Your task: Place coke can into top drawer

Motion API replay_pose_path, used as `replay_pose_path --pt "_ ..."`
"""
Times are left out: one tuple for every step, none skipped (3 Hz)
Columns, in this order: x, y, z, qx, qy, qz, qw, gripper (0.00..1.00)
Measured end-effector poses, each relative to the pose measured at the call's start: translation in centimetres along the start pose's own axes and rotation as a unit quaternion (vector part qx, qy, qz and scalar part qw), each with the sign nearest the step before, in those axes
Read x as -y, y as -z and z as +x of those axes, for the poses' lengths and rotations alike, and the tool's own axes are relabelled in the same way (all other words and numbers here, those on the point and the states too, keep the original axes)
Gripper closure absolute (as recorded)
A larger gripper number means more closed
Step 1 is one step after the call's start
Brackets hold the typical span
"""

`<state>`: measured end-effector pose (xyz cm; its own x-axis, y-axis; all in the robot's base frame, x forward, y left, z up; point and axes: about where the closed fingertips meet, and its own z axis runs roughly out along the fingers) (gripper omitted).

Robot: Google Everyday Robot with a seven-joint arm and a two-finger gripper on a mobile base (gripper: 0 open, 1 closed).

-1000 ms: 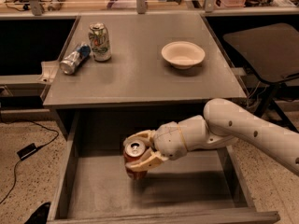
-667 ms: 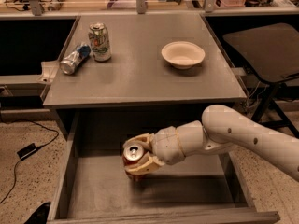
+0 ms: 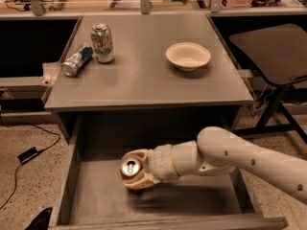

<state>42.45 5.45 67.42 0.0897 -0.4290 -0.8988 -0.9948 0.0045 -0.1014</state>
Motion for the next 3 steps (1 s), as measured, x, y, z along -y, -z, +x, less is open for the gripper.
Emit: replay_pose_path --pt "-0.05 -0.27 0.35 0.004 -0.003 -0.001 1.0 0.74" --pt "-0.05 -0.27 0.35 0.004 -0.003 -0.001 1.0 0.49" --pt "-0.05 -0.27 0.35 0.004 -0.003 -0.001 1.0 0.28"
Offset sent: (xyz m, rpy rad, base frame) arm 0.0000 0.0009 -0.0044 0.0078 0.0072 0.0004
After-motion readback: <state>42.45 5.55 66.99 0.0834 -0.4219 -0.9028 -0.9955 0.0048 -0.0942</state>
